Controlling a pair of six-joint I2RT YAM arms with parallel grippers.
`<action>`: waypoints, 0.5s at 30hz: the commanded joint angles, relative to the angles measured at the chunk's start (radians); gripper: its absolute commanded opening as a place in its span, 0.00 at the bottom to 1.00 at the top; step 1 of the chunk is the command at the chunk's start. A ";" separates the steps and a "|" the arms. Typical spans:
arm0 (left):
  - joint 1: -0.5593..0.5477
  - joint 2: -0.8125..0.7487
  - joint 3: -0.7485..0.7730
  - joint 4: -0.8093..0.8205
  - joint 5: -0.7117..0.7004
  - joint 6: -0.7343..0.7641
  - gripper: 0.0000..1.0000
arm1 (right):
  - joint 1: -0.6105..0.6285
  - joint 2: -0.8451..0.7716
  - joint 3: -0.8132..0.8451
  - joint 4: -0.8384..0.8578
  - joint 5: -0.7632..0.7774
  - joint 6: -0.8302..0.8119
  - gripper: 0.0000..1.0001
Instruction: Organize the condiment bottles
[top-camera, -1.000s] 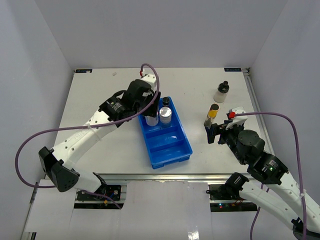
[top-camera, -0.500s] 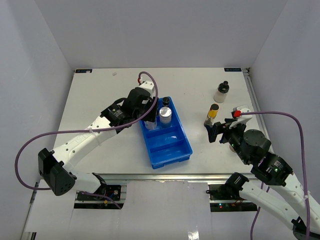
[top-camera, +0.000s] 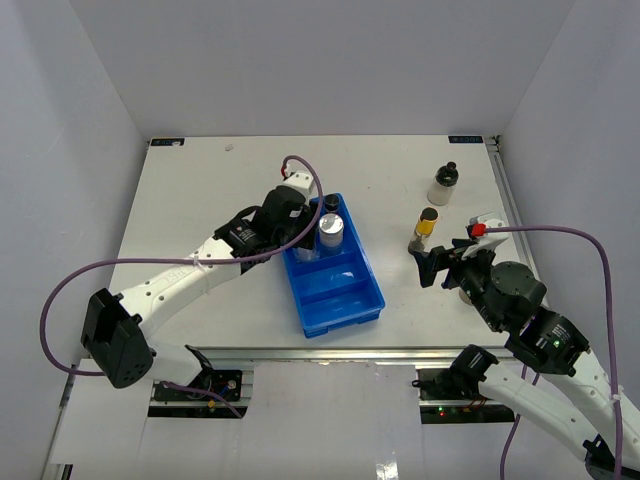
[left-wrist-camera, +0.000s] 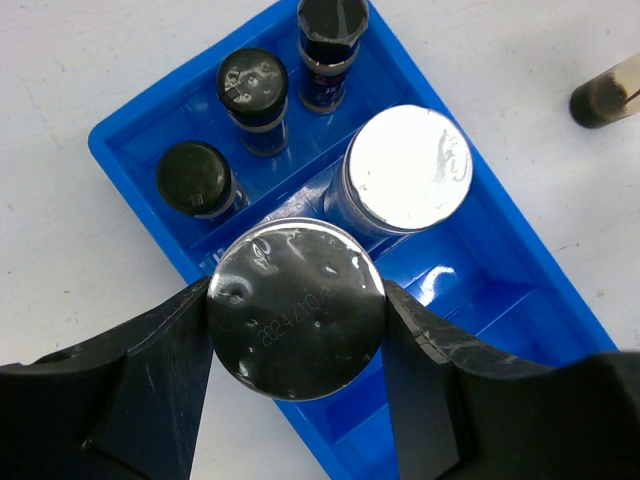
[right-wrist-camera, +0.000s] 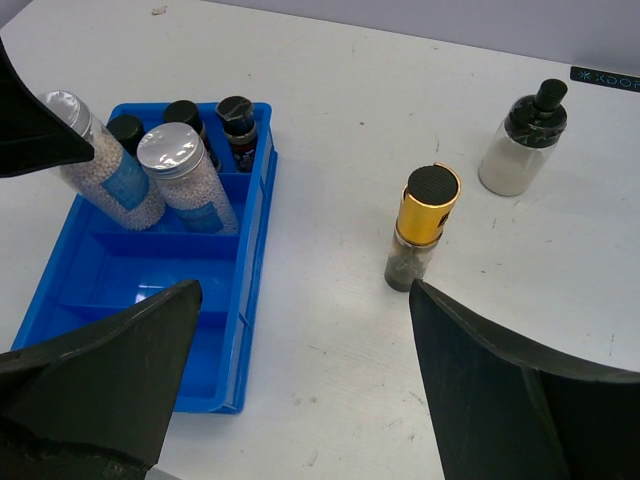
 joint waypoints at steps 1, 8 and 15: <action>-0.003 -0.020 -0.045 0.107 -0.019 0.008 0.01 | -0.004 -0.009 0.023 0.016 0.005 0.006 0.91; -0.002 -0.010 -0.078 0.131 0.001 0.014 0.20 | -0.005 -0.014 0.013 0.023 0.007 0.007 0.91; -0.003 0.026 -0.078 0.115 0.014 0.007 0.67 | -0.004 -0.004 0.008 0.021 -0.007 0.014 0.91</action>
